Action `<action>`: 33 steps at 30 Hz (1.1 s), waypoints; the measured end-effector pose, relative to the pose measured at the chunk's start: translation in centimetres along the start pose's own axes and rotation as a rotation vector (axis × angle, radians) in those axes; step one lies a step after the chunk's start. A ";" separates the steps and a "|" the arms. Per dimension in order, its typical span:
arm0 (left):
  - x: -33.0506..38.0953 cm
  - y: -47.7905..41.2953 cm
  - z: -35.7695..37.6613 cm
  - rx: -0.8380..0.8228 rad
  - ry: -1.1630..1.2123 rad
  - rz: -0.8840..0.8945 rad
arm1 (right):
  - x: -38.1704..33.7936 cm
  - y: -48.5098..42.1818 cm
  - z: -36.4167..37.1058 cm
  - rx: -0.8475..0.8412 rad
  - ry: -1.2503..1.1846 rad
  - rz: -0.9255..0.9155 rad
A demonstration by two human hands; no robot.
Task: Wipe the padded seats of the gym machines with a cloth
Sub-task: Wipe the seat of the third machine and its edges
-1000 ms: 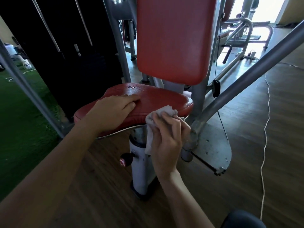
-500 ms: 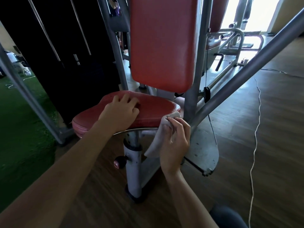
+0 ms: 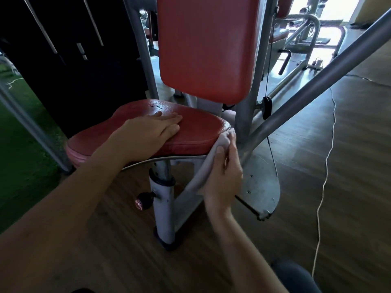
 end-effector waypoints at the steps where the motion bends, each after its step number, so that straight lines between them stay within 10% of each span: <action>1: 0.0 -0.1 0.1 -0.002 -0.001 0.000 | -0.1 1.2 0.3 -0.001 0.006 -0.017; 33: 0.2 -0.1 -0.1 0.008 -0.006 -0.042 | 0.2 0.5 -0.2 0.084 -0.041 0.064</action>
Point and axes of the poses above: each hand's wrist, its own y-axis away from the middle knuckle, its own z-axis out of the palm, x = y × z, the point moved 6 cm from there along -y, towards the middle knuckle, and after that the axes turned 14 degrees about y, right-handed, at the moved point
